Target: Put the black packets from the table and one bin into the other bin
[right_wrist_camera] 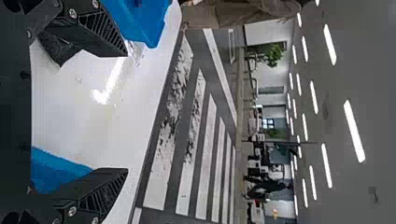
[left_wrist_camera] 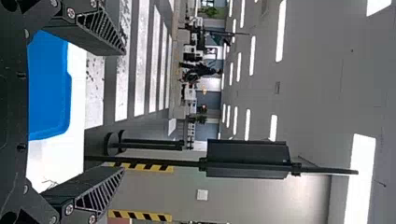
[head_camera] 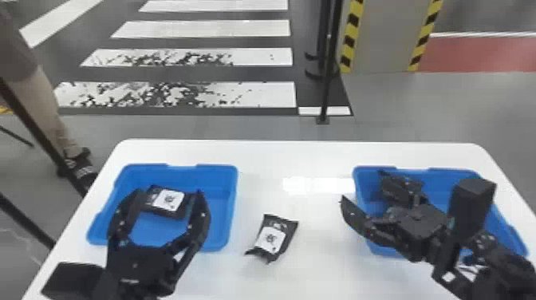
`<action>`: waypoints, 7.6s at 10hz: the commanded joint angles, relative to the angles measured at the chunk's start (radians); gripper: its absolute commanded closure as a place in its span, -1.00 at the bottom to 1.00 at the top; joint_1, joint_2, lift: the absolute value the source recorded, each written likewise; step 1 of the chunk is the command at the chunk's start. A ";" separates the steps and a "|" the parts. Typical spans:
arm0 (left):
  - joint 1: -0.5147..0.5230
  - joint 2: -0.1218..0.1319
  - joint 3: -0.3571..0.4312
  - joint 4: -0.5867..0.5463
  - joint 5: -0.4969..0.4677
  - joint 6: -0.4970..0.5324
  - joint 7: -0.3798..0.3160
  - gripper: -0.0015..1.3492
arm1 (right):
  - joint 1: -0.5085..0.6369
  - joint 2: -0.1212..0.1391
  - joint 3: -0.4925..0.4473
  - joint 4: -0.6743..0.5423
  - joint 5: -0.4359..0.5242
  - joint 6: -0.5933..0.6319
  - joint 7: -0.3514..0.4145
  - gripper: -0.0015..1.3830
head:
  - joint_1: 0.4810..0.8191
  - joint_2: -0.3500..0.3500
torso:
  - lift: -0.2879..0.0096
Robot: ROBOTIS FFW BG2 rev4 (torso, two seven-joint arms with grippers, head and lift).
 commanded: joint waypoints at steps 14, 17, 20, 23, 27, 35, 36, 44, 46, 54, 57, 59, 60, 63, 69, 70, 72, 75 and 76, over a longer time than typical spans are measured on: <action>-0.026 -0.009 -0.005 0.040 0.026 0.000 0.000 -0.76 | -0.637 -0.056 0.627 0.716 0.019 0.169 0.153 -0.74 | 0.27 0.75 | 0.20; -0.024 -0.008 -0.005 0.042 0.028 -0.003 0.000 -0.76 | -0.640 -0.058 0.637 0.718 -0.005 0.238 0.147 0.30 | 0.27 0.75 | 0.20; -0.019 -0.008 -0.003 0.042 0.032 0.000 0.000 -0.76 | -0.613 -0.065 0.633 0.664 -0.033 0.242 0.114 0.67 | 0.27 0.77 | 0.20; -0.019 -0.008 -0.001 0.047 0.032 -0.003 -0.003 -0.76 | -0.586 -0.076 0.627 0.608 -0.071 0.193 0.105 0.62 | 0.27 0.80 | 0.20; -0.021 -0.008 -0.001 0.047 0.032 0.000 -0.006 -0.76 | -0.603 -0.072 0.613 0.470 -0.051 0.191 0.079 -0.89 | 0.27 0.92 | 0.20; -0.041 -0.012 -0.015 0.067 0.044 -0.005 -0.008 -0.76 | -0.792 -0.035 0.703 0.858 -0.148 0.090 -0.013 -0.92 | 0.27 0.70 | 0.20; -0.046 -0.012 -0.017 0.071 0.044 -0.007 -0.006 -0.76 | -0.802 -0.033 0.729 0.887 -0.180 0.088 -0.008 -0.92 | 0.27 0.70 | 0.20; -0.061 -0.018 -0.031 0.106 0.078 -0.017 -0.006 -0.76 | -0.824 -0.036 0.767 0.995 -0.238 0.095 -0.005 0.27 | 0.27 0.62 | 0.20; -0.051 -0.021 -0.015 0.106 0.078 -0.017 -0.011 -0.76 | -0.802 -0.039 0.765 0.961 -0.254 0.078 -0.007 0.27 | 0.27 0.65 | 0.20; -0.017 -0.021 0.013 0.103 0.068 -0.037 -0.026 -0.76 | -0.303 -0.041 0.129 0.269 -0.005 0.053 -0.068 0.28 | 0.27 0.62 | 0.20; -0.009 -0.026 0.027 0.103 0.066 -0.037 -0.031 -0.76 | -0.021 -0.022 -0.135 -0.065 0.065 0.206 -0.068 0.28 | 0.27 0.11 | 0.20; -0.004 -0.028 0.033 0.103 0.064 -0.039 -0.034 -0.76 | 0.121 -0.007 -0.254 -0.170 0.121 0.284 -0.068 0.28 | 0.27 -0.06 | 0.20; -0.004 -0.029 0.035 0.103 0.062 -0.039 -0.035 -0.76 | 0.146 0.002 -0.306 -0.158 0.157 0.304 -0.068 0.28 | 0.27 -0.16 | 0.20; -0.004 -0.029 0.037 0.103 0.056 -0.037 -0.041 -0.76 | 0.072 0.002 -0.370 0.016 0.199 0.245 -0.053 0.24 | 0.27 -0.53 | 0.20; -0.044 -0.029 0.061 0.103 0.024 -0.007 -0.058 -0.78 | 0.166 0.048 -0.408 0.021 0.081 -0.091 -0.031 -0.75 | 0.27 -0.57 | 0.20; -0.066 -0.031 0.079 0.103 0.016 0.037 -0.083 -0.78 | 0.212 0.079 -0.428 -0.011 0.081 -0.133 -0.047 -0.73 | 0.27 -0.54 | 0.20; -0.129 -0.038 0.143 0.101 -0.044 0.159 -0.135 -0.77 | 0.278 0.096 -0.428 -0.045 0.055 -0.163 -0.054 -0.73 | 0.27 -0.52 | 0.20; -0.350 -0.006 0.326 0.155 -0.293 0.454 -0.440 -0.77 | 0.293 0.096 -0.402 -0.050 0.017 -0.167 -0.044 -0.73 | 0.27 -0.32 | 0.20; -0.402 0.035 0.318 0.197 -0.309 0.518 -0.494 -0.77 | 0.288 0.094 -0.392 -0.045 0.009 -0.172 -0.036 -0.73 | 0.27 -0.16 | 0.20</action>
